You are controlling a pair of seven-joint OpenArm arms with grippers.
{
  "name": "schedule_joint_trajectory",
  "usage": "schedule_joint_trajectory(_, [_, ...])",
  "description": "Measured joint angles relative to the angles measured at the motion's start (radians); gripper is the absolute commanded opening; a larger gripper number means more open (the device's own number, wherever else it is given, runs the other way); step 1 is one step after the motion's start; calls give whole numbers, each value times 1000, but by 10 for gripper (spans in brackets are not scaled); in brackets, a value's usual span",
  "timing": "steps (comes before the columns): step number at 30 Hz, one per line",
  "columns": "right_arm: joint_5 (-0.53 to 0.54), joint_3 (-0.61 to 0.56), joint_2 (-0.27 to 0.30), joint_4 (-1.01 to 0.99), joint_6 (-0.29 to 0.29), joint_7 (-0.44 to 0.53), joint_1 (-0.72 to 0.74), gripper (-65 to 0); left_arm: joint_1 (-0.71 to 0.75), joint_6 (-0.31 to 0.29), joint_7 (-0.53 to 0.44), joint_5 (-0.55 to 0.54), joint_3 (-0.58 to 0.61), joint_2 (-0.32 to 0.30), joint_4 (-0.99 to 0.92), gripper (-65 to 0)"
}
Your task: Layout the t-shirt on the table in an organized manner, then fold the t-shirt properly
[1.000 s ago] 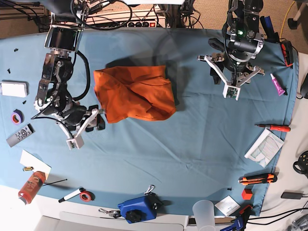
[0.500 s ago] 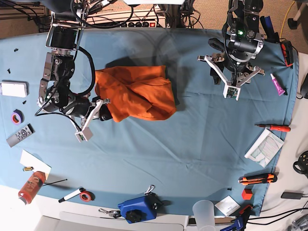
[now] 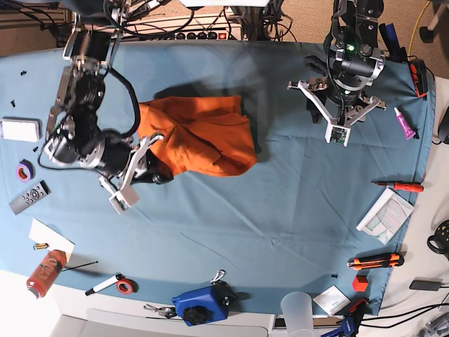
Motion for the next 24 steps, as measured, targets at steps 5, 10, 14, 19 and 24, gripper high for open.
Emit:
schedule_joint_trajectory(5, [31, -1, 0, 100, 24, -3, -87, -650, 0, 0, 0, 0, 0, 2, 0, -406])
schedule_joint_trajectory(10, [-240, 1, 0, 109, 20, 109, -91, -650, -1, 0, 0, 0, 0, 1, 0, -406])
schedule_joint_trajectory(14, [-326, 1, 0, 109, 19, 133, -92, -442, -1, 0, 0, 0, 0, 1, 0, -406])
schedule_joint_trajectory(19, [-444, 0, 0, 47, -34, 311, -83, -423, -1, 0, 0, 0, 0, 1, 0, -406])
schedule_joint_trajectory(24, [-438, 1, 0, -155, -80, 269, 11, -423, -1, 0, -8, 0, 0, 1, 0, -406])
